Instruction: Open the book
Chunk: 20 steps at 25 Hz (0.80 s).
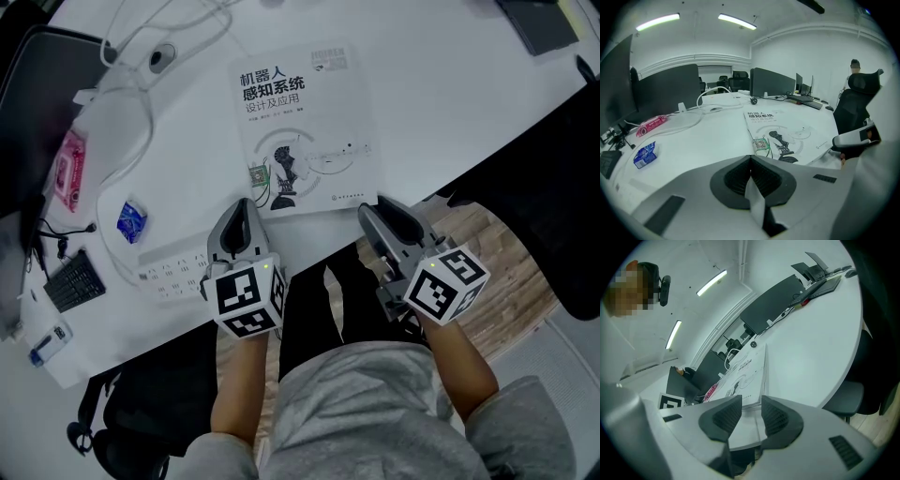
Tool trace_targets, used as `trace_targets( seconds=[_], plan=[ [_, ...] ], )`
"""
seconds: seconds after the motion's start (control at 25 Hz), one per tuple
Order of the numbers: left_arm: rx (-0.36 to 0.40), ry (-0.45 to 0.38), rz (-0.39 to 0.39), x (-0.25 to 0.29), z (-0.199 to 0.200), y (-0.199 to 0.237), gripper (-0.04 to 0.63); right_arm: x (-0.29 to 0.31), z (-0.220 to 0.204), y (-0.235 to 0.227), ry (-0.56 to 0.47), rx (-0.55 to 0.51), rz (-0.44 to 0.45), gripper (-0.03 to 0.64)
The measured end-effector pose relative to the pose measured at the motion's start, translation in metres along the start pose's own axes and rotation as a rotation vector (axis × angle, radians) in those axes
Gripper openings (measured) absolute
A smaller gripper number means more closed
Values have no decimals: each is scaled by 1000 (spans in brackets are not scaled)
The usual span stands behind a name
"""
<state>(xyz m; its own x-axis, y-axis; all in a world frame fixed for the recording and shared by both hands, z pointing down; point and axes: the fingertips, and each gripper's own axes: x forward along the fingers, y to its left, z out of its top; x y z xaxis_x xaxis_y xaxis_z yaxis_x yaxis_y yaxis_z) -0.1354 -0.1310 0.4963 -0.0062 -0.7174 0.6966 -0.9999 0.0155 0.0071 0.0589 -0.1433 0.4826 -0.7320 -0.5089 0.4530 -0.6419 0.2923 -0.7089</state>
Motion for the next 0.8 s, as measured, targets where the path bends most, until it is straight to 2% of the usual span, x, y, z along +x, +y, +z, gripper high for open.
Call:
trace_targets(
  seconds=[0.4,0.6,0.8],
  plan=[
    [10,1,-9,2,2,0,11,1,3,4,-8,14,22,129],
    [20,-29,-59,6,11,-14,11,1,7,2,-16,25,21,129],
    [13,-47,-76,8,15,-22,11,2,11,2,-21,65,35,129]
  ],
)
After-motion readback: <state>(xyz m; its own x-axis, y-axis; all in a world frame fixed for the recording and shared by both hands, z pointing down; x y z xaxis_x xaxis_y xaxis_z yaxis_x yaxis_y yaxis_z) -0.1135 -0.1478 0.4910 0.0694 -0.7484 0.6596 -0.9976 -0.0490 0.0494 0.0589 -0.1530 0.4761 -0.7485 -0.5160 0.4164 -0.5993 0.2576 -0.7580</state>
